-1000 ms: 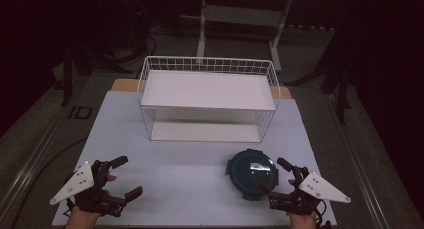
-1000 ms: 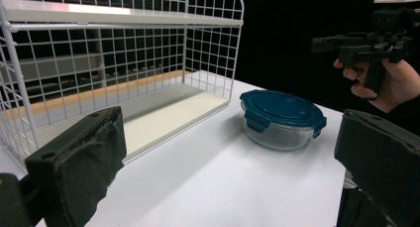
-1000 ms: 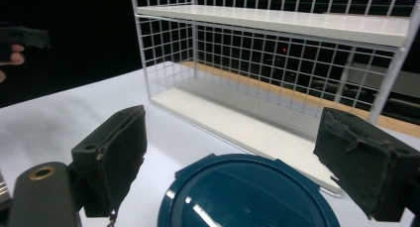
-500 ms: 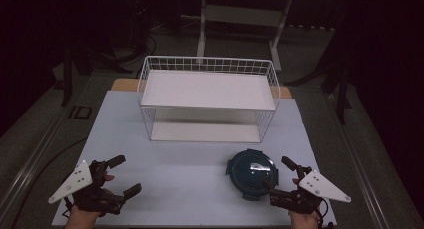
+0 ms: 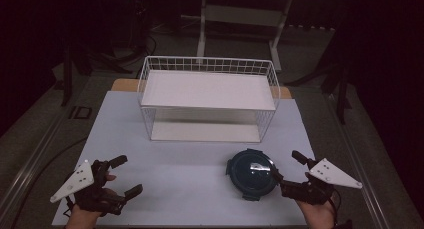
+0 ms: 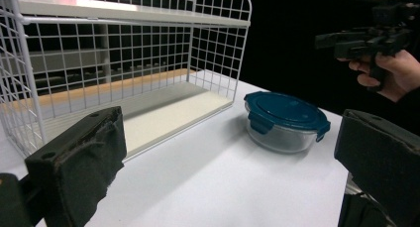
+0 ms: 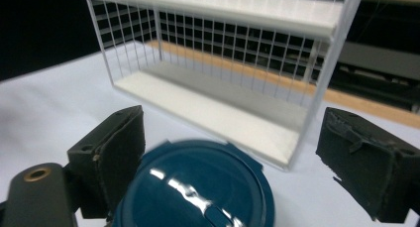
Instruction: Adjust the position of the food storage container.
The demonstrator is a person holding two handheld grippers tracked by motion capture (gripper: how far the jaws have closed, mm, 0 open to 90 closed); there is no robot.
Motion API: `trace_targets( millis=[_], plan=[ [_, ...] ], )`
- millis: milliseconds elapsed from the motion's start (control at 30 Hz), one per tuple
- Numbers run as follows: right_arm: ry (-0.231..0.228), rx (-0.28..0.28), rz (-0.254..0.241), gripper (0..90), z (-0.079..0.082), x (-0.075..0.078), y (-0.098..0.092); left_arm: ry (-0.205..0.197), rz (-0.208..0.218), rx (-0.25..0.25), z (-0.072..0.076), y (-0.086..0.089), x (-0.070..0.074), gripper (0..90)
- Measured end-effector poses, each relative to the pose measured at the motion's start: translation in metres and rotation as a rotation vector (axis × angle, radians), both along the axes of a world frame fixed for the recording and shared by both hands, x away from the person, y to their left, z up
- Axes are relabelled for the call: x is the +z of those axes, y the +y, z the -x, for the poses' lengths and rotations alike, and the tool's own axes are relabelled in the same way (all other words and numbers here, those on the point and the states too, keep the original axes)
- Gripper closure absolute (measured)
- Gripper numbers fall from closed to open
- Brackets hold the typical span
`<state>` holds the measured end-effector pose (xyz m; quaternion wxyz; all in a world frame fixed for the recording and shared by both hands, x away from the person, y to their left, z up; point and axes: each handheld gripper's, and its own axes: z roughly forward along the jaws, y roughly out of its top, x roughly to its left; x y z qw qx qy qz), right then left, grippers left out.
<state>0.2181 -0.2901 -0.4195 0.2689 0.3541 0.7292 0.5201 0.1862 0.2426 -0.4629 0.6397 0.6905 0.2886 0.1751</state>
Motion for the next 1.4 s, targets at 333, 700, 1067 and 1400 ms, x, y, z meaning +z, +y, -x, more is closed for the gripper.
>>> trace_targets(
  millis=[333,700,1067,1400],
  plan=[
    [0.123,-0.015,0.096,52.1,-0.006,-0.03,-0.02,0.001,-0.007,-0.015,-0.001,-0.002,-0.001,0.0],
    [0.29,-0.039,0.157,90.0,-0.011,-0.06,-0.034,-0.007,-0.019,-0.025,0.0,-0.003,-0.002,0.0],
    [0.371,-0.028,0.138,90.0,-0.019,-0.076,-0.028,-0.002,-0.018,-0.04,-0.001,-0.005,-0.003,0.0],
    [0.389,0.06,0.131,90.0,-0.037,-0.076,0.006,0.0,-0.026,-0.05,-0.001,-0.007,-0.003,0.0]
  ],
)
